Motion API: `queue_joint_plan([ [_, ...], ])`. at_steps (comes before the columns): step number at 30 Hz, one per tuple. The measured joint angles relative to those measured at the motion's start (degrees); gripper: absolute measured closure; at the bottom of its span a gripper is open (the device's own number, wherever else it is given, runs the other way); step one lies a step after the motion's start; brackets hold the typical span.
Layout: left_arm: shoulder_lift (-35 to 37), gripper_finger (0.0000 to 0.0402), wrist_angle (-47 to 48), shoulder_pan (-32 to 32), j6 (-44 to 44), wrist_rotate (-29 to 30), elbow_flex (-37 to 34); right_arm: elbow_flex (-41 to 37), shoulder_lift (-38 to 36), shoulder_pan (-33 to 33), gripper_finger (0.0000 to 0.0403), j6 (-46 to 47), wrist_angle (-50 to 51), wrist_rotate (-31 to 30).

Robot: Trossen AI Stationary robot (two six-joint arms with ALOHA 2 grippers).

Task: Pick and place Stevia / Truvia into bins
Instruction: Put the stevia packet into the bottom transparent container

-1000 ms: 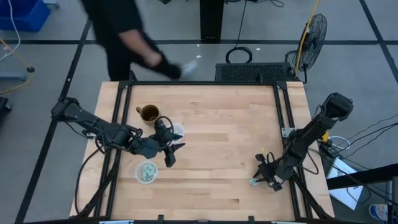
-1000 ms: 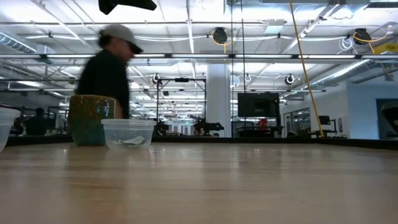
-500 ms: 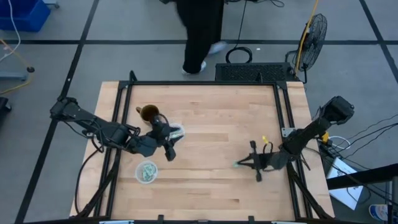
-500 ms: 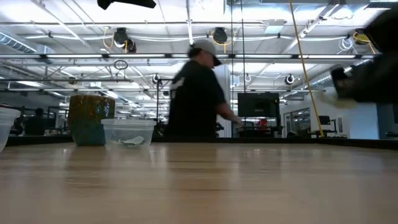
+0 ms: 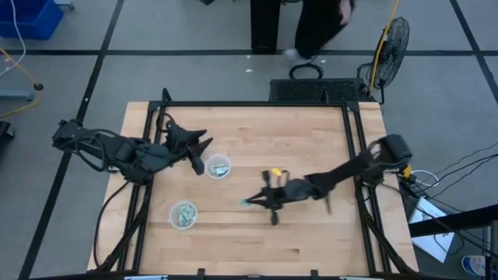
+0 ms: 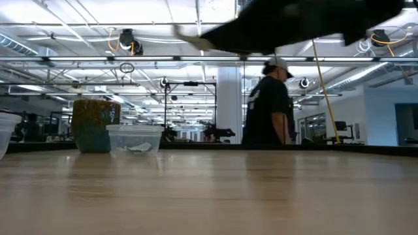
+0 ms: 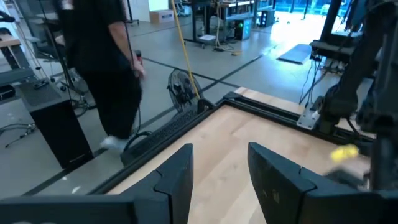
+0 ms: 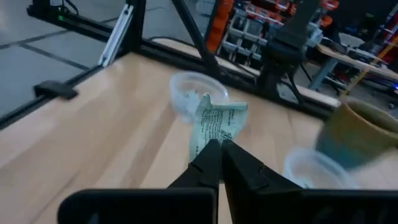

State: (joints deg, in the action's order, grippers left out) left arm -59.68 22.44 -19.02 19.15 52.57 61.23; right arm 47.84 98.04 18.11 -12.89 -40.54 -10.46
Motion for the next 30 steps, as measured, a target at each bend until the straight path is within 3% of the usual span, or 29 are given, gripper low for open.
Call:
queue_joint_plan([
  [7, 0.5, 0.0243, 1.7, 0.4, 0.0, -0.1, 0.0, 18.6, 16.4, -3.5, 0.0402, -3.0, 0.1, 3.2],
  [12, 0.5, 0.0243, 1.5, 0.4, 0.0, -0.1, 0.0, 29.5, 25.2, -4.4, 0.0402, -4.6, 0.1, 3.5],
  [15, 0.5, 0.0243, 1.5, 0.4, 0.0, 0.0, 0.0, 35.3, 29.4, -4.6, 0.0403, -4.8, 0.0, 6.9],
  [19, 0.5, 0.0243, 1.5, 0.4, 0.0, 0.0, 0.0, 40.9, 33.6, -4.9, 0.0401, -4.6, 0.1, 12.3],
  [30, 0.5, 0.0243, 1.4, 0.4, 0.4, 0.0, 0.0, 50.3, 41.7, -6.9, 0.0393, -4.2, -0.6, 12.3],
])
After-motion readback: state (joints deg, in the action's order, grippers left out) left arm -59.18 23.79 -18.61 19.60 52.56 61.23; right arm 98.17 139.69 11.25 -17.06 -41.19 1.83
